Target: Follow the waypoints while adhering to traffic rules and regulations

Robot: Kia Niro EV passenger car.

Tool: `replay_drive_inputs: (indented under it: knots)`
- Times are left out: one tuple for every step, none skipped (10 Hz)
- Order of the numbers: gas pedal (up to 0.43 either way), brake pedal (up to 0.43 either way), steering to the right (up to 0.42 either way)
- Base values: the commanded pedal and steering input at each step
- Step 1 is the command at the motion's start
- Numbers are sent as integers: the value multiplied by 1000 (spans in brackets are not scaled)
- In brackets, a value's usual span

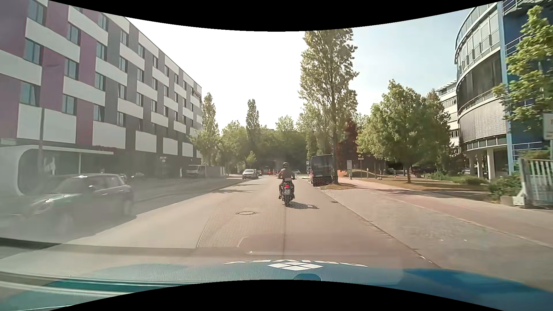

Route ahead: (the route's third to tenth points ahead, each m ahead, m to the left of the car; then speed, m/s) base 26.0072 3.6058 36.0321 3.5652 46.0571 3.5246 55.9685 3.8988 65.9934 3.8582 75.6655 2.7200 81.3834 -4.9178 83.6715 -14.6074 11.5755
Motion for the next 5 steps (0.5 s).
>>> replay_drive_inputs:
  knots:
    - [0, 128, 0]
    - [0, 128, -2]
    - [0, 152, -1]
    - [0, 177, -2]
    - [0, 177, -1]
